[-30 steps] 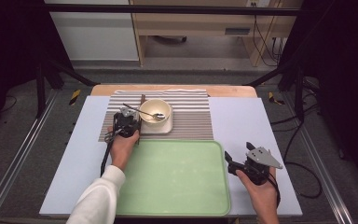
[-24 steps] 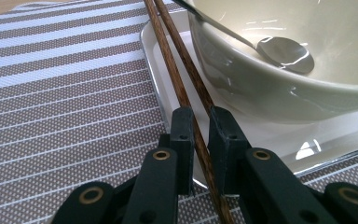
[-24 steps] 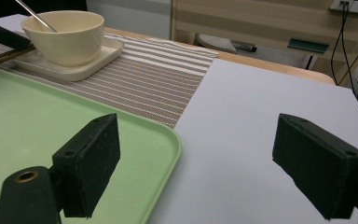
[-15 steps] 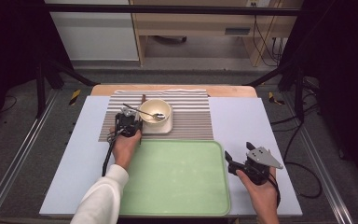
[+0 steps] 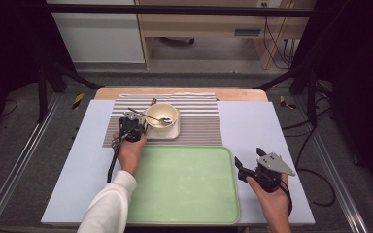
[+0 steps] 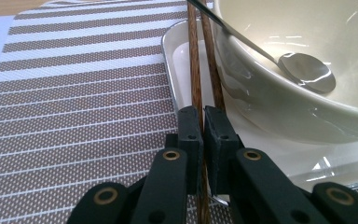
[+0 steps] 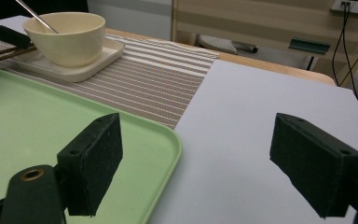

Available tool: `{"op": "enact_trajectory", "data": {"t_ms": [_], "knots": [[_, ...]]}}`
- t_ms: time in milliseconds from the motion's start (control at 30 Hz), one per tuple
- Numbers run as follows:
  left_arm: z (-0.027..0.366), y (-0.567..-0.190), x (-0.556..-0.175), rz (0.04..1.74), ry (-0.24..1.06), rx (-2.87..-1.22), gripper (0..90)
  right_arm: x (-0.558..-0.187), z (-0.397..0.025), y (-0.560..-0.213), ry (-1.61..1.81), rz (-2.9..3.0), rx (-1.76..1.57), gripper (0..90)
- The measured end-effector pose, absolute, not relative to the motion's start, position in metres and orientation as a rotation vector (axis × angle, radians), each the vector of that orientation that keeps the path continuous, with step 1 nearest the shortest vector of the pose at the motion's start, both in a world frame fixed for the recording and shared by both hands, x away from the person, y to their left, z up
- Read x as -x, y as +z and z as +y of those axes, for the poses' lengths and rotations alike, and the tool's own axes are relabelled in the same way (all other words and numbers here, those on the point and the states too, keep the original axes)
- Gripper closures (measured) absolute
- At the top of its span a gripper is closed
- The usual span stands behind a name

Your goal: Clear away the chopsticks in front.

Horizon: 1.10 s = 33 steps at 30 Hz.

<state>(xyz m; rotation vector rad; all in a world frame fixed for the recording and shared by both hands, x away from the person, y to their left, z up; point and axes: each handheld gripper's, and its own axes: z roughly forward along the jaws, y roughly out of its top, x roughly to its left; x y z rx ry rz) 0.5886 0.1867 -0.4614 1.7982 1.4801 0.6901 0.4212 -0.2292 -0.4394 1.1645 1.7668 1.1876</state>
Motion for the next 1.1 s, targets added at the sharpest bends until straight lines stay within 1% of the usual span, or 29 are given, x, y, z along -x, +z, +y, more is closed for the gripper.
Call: {"op": "enact_trajectory", "data": {"t_ms": [133, 767, 933, 967, 1100], "knots": [[0.190, -0.453, -0.585, 1.476, 0.709, -1.763, 85.6, -0.422, -0.229, -0.440, 1.188, 1.770, -1.160, 17.0], [0.217, -0.437, -0.560, 1.499, 0.726, -1.736, 85.7, -0.421, -0.228, -0.439, 1.195, 1.773, -1.149, 16.6], [0.223, -0.432, -0.554, 1.495, 0.726, -1.725, 85.7, -0.421, -0.227, -0.439, 1.195, 1.769, -1.151, 14.1], [0.224, -0.432, -0.551, 1.497, 0.724, -1.718, 85.7, -0.421, -0.227, -0.439, 1.196, 1.772, -1.153, 11.2], [0.226, -0.432, -0.544, 1.496, 0.717, -1.699, 85.7, -0.422, -0.228, -0.440, 1.204, 1.795, -1.166, 8.5]]}}
